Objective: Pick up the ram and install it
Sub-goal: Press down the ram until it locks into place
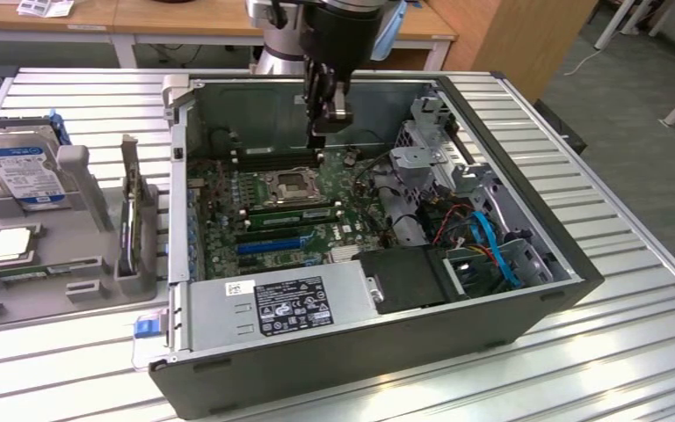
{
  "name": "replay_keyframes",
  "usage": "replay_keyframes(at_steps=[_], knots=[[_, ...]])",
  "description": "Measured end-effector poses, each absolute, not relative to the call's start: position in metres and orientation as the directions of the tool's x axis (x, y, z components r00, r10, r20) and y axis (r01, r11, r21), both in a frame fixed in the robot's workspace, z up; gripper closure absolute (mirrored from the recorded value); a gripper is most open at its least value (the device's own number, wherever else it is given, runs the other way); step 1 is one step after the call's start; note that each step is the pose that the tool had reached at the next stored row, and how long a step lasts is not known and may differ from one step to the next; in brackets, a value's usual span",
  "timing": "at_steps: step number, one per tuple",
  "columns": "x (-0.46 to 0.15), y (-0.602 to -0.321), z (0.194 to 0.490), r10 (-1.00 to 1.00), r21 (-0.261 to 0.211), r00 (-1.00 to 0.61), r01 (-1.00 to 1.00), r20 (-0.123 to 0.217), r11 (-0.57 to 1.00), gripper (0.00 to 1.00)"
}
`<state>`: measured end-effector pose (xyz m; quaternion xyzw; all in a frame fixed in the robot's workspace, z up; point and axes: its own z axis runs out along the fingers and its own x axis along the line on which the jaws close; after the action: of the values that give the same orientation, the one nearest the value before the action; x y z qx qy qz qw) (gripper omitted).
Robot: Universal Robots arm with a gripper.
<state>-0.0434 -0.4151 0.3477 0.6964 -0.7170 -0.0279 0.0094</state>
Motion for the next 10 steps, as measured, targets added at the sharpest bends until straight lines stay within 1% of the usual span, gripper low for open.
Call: replay_keyframes(at_steps=[10], knots=[[-0.0434,-0.4151,0.3472,-0.996,0.053,-0.091,-0.995,-0.026,0.089,0.90]])
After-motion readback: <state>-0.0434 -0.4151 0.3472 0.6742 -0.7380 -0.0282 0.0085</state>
